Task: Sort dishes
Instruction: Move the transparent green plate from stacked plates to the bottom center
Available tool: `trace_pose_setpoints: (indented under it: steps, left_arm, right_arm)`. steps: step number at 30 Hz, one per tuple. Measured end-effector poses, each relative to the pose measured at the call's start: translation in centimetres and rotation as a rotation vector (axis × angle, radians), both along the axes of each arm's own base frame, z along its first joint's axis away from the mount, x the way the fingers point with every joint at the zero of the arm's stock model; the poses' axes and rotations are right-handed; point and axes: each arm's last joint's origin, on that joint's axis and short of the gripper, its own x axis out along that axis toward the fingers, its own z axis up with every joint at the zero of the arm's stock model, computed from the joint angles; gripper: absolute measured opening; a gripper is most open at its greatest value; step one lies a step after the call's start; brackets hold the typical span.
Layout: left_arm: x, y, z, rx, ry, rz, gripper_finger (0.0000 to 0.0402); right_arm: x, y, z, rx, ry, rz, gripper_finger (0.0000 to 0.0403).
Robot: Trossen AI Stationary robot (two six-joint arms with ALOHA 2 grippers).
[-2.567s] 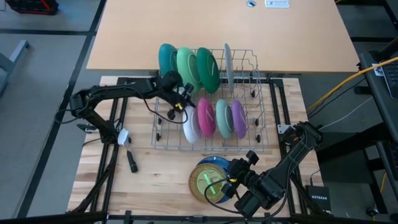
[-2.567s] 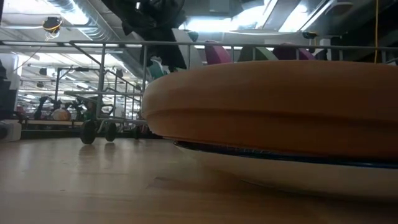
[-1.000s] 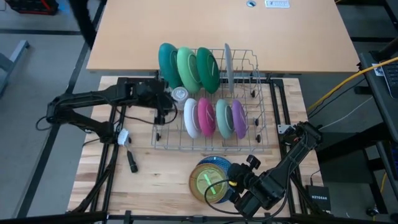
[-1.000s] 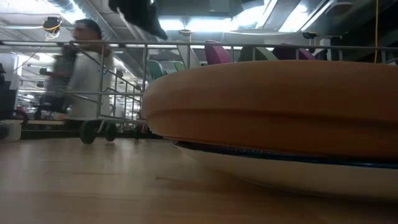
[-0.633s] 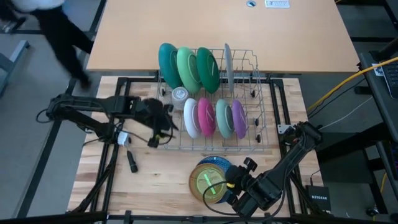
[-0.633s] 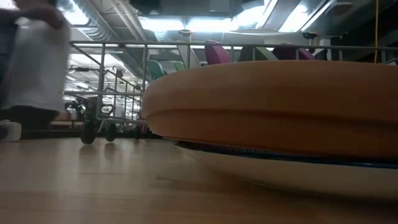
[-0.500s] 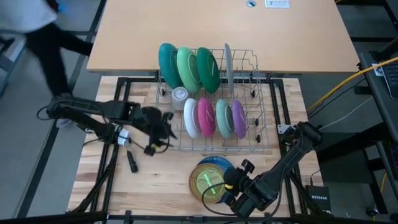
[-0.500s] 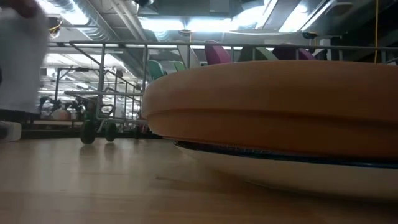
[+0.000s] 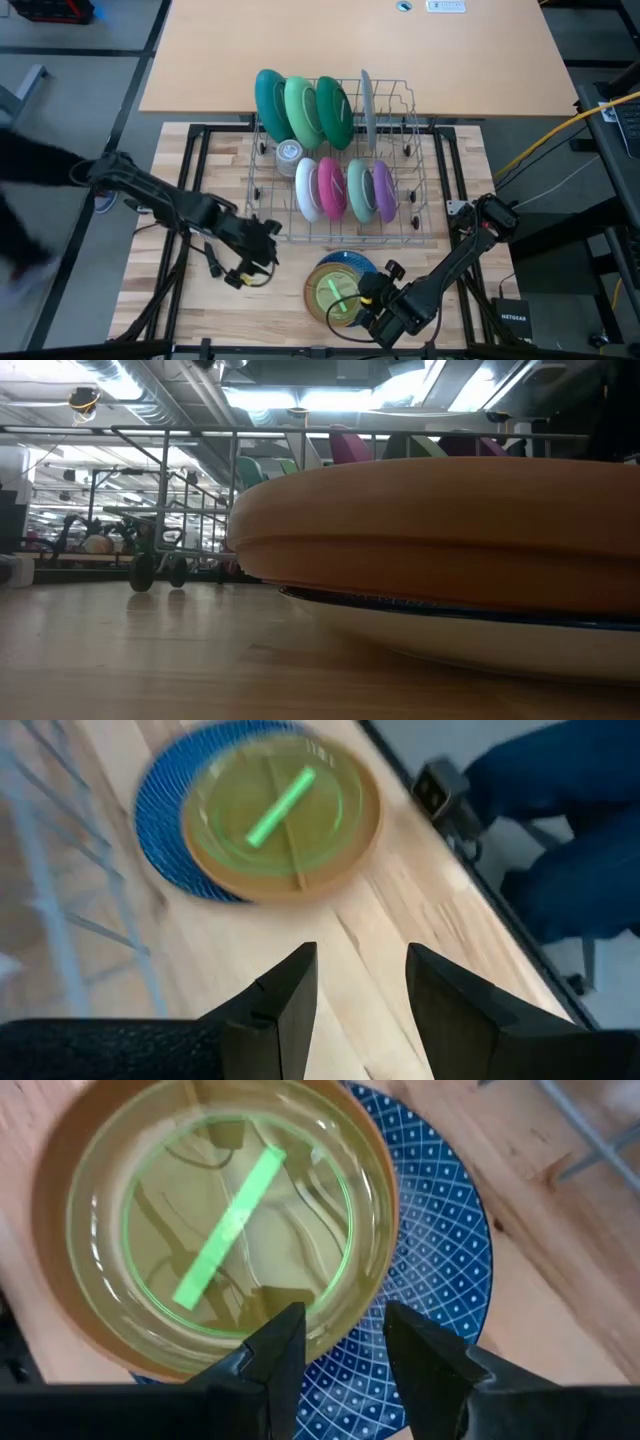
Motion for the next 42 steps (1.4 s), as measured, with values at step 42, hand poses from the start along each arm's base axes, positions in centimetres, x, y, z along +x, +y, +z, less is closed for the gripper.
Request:
trace_pose_setpoints:
  steps: [42]
  left_arm:
    - [8.4, -7.4, -12.9, 0.457, -0.266, -0.387, 0.0143]
  right_arm:
    - [-0.3, -0.3, -2.9, 0.044, -0.026, -0.006, 0.0144]
